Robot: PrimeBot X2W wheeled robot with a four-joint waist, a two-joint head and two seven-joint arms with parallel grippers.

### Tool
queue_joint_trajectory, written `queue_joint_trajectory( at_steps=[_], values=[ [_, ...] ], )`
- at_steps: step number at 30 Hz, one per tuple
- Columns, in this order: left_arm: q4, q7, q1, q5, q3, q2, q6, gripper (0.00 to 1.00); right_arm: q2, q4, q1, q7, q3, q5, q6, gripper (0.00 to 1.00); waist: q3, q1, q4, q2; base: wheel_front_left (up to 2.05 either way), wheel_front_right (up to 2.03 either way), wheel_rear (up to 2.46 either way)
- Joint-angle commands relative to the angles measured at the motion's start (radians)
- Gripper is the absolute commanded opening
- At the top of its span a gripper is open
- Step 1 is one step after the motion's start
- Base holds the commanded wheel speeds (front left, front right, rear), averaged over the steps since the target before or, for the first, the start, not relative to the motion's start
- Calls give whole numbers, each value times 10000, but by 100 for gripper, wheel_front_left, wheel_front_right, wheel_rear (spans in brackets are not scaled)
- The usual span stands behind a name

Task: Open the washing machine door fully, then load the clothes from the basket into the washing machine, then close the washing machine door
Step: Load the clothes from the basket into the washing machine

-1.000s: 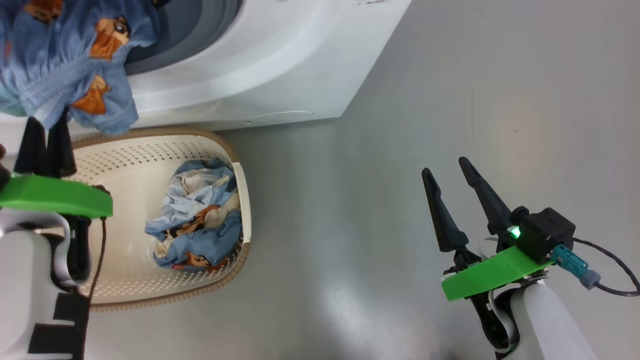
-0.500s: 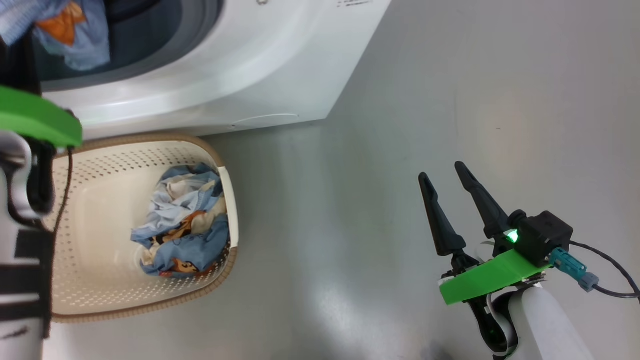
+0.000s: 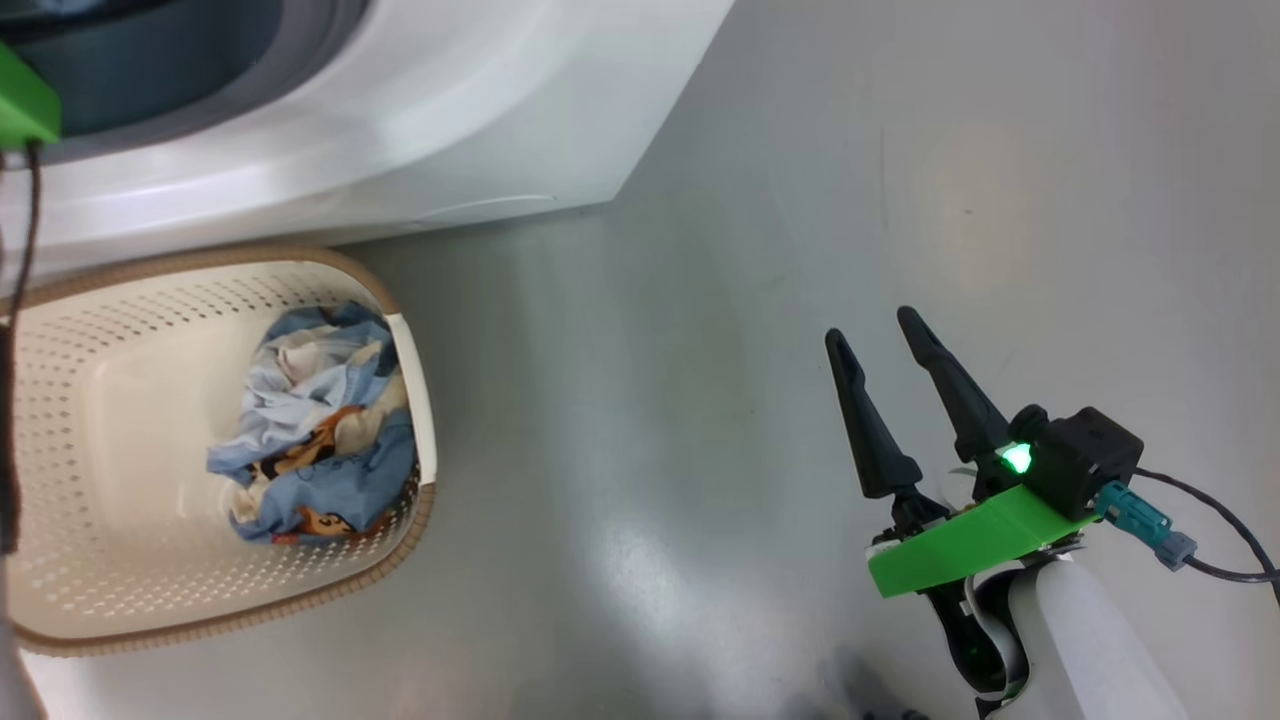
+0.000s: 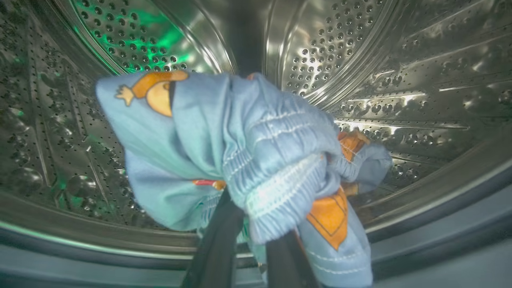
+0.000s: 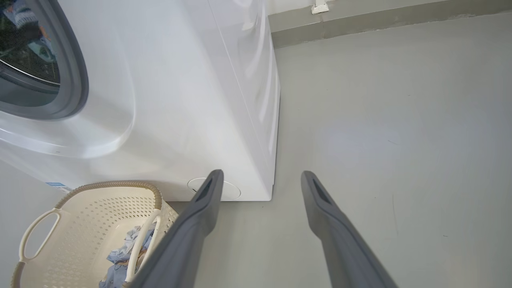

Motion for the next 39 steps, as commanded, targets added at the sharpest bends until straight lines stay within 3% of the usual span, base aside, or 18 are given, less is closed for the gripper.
queue_joint_trajectory(
  at_steps=[1, 20, 39],
  values=[
    [-105, 71, -288, -37, 197, 581, 20, 0, 57, -234, 110, -48, 248, 90, 14, 100, 179, 0, -128, 0, 0, 0, 0],
    [1831, 278, -2804, 487, -425, 1215, -63, 0, 57, -325, -147, -48, 642, 447, 14, 100, 1368, 0, -660, 0, 0, 0, 0],
    [2946, -602, -4217, 822, -1117, 1596, -383, 0, 57, -262, -299, -48, 928, 698, 14, 100, 1731, 0, -865, 0, 0, 0, 0]
  ],
)
